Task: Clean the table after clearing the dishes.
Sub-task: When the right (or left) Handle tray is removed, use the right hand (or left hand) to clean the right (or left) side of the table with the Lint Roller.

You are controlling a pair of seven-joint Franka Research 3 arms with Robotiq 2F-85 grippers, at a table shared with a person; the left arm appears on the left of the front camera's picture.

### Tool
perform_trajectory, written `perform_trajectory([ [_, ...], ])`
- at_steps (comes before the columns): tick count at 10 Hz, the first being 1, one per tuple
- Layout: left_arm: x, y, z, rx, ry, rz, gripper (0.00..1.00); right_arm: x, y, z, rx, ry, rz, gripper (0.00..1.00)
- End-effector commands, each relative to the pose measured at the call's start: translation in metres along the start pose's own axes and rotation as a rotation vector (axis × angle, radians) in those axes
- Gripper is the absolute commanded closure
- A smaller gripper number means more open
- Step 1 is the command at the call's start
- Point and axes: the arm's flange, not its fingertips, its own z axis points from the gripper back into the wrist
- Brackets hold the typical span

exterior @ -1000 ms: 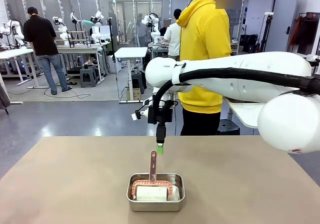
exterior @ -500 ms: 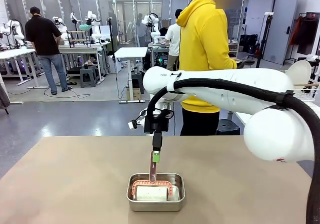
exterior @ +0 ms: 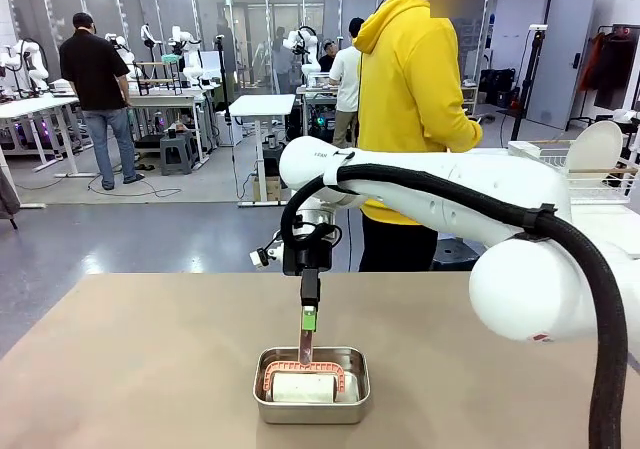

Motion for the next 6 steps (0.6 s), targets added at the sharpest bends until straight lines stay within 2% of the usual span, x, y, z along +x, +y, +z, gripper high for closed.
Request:
perform_trajectory([
  [1,-0.0054,-0.0052,0.0013,0.009,0.001,0.009,0.00,0.0234,-0.0108,0.0222,0.035,-0.001,-0.023,0.00],
  [2,-0.0054,-0.0052,0.0013,0.009,0.001,0.009,0.00,0.0231,-0.0118,0.0227,0.036,-0.004,-0.021,0.04],
  [6,-0.0054,-0.0052,0.0013,0.009,0.001,0.009,0.00,0.0249,-0.0129,0.0269,0.031,-0.018,-0.007,0.39],
])
